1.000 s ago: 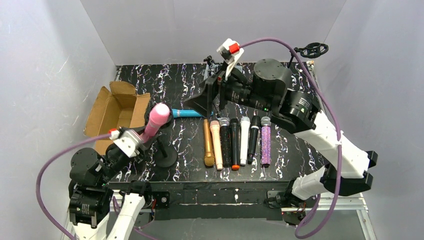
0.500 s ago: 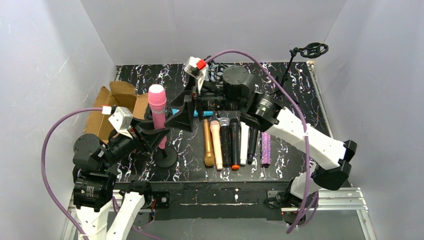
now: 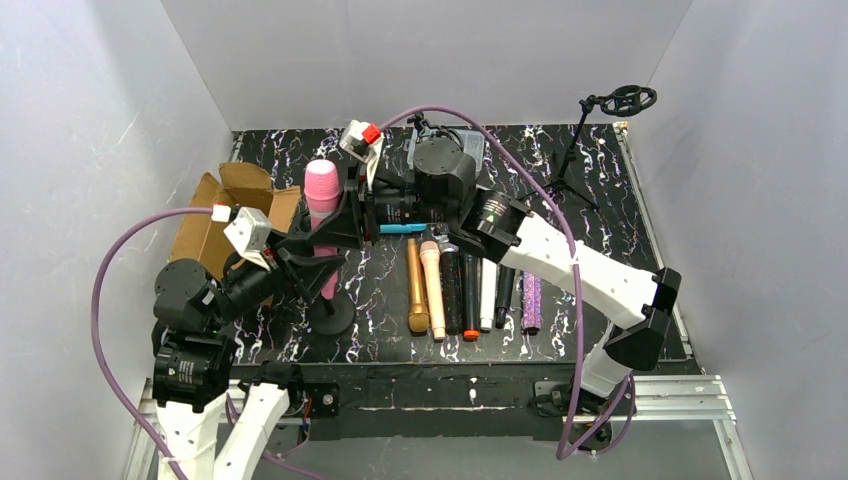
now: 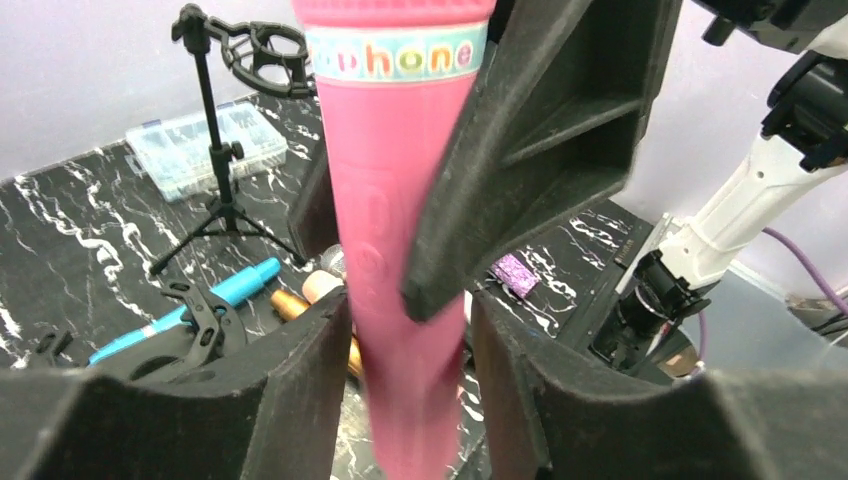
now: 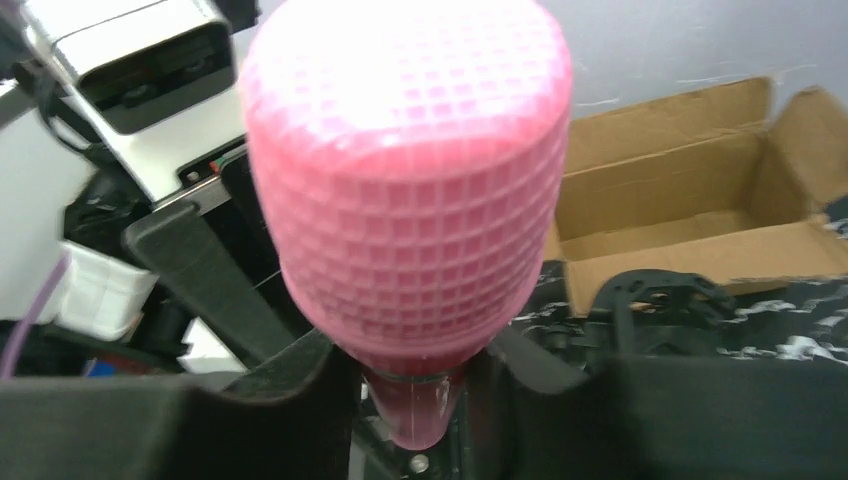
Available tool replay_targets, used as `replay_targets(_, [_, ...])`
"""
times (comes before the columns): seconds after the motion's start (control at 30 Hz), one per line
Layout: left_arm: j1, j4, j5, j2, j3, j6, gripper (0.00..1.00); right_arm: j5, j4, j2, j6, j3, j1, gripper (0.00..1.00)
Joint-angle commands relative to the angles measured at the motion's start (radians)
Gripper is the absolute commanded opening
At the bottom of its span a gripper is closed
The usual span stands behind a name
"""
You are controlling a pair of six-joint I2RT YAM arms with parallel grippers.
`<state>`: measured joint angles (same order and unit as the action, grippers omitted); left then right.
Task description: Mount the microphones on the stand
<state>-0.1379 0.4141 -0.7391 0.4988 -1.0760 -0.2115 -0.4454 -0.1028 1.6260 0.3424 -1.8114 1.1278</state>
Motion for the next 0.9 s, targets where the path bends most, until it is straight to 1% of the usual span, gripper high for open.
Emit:
replay_targets(0.0, [0.001,0.032,0.059,0.031,-0.013,0.053,0.58,0.13,0.044,-0.035,-0.037,-0.034,0.0,0.01])
replay_targets(0.07, [0.001,0.055,0.1,0.034,-0.02,0.077,0.88,0.188,-0.006,-0.022,-0.088,-0.084,0.0,0.01])
replay_targets(0.1, [0.001,0.071,0.123,0.033,-0.025,0.089,0.96,0.213,-0.039,-0.009,-0.118,-0.121,0.0,0.01])
replay_targets(0.13, [0.001,0.088,0.146,0.03,-0.029,0.107,0.98,0.239,-0.068,0.007,-0.147,-0.165,0.0,0.01])
replay_targets(0.2, [0.001,0.121,0.199,0.011,-0.028,0.145,0.98,0.285,-0.119,0.044,-0.202,-0.257,0.0,0.01])
replay_targets(0.3, [0.001,0.183,0.301,-0.01,-0.023,0.205,0.98,0.346,-0.146,0.101,-0.254,-0.369,0.0,0.01])
replay_targets(0.37, [0.001,0.223,0.354,-0.016,-0.019,0.271,0.98,0.378,-0.131,0.133,-0.271,-0.412,0.0,0.01])
replay_targets(0.47, [0.001,0.275,0.41,-0.026,-0.015,0.311,0.96,0.393,-0.111,0.188,-0.275,-0.446,-0.003,0.01])
replay_targets(0.53, [0.001,0.303,0.419,-0.034,-0.01,0.317,0.93,0.402,-0.105,0.221,-0.273,-0.452,-0.003,0.01])
replay_targets(0.63, [0.001,0.345,0.44,-0.044,0.002,0.324,0.91,0.414,-0.064,0.241,-0.269,-0.406,-0.005,0.01])
replay_targets(0.73, [0.001,0.355,0.467,-0.053,0.023,0.331,0.91,0.427,-0.012,0.242,-0.266,-0.354,-0.008,0.01])
replay_targets(0.87, [0.001,0.361,0.45,-0.063,0.043,0.353,0.93,0.427,0.007,0.249,-0.255,-0.334,-0.02,0.01])
